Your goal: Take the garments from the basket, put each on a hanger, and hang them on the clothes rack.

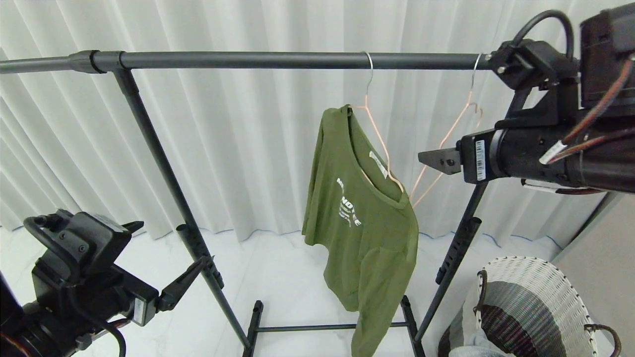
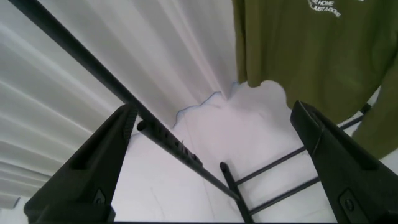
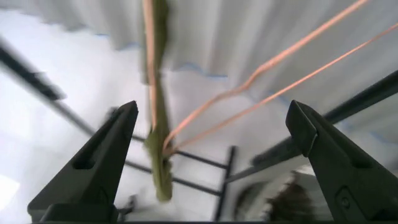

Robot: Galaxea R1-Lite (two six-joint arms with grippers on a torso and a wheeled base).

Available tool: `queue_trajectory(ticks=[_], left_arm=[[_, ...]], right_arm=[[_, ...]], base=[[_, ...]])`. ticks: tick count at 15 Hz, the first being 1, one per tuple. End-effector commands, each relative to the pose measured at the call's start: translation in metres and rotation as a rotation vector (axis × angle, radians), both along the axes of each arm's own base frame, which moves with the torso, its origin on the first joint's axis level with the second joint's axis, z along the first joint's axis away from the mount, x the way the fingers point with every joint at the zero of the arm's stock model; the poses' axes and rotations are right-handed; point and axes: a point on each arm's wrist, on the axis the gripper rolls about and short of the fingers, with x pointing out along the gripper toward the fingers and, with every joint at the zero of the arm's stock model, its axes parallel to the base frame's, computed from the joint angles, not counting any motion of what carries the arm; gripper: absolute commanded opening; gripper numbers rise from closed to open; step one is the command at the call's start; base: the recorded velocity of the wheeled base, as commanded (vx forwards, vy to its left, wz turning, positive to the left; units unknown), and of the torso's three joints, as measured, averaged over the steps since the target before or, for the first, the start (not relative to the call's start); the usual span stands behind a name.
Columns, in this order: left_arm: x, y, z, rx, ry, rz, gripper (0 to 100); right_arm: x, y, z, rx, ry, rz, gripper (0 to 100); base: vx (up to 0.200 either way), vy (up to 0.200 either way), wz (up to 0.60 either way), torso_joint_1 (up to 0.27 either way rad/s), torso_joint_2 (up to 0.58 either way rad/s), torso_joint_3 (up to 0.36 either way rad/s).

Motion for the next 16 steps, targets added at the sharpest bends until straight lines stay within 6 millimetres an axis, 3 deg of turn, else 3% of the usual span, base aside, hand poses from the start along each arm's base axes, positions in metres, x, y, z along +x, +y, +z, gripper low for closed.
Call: queue_trajectory(ticks=[1, 6, 7, 9, 16], left_arm=[[-0.003, 0.001, -0.002, 0.001, 0.002, 0.002, 100], [-0.005, 0.008, -0.002, 0.002, -0.002, 0.044, 100], [-0.002, 0.008, 0.002, -0.002, -0.019, 0.046, 100], [0.000, 0.007, 0.005, -0.003, -0.030, 0.046, 100], [0.000, 0.007, 0.006, -0.001, -0.033, 0.048, 100]], right_arm=[[-0.026, -0.035, -0.001, 0.036, -0.036, -0.009, 100], [-0.024, -0.108, -0.028, -0.229, 0.006, -0.255, 100], [-0.021, -0.123, -0.042, -0.278, 0.035, -0.306, 100], [-0.019, -0.127, -0.050, -0.266, 0.012, -0.318, 100], [-0.015, -0.137, -0.065, -0.384, 0.021, -0.334, 100]], base=[[0.000, 0.000, 0.00, 0.000, 0.00, 0.000], [0.000, 0.000, 0.00, 0.000, 0.00, 0.000], [0.000, 0.000, 0.00, 0.000, 0.00, 0.000], [0.000, 0.000, 0.00, 0.000, 0.00, 0.000], [-0.200, 0.000, 0.00, 0.004, 0.00, 0.002]])
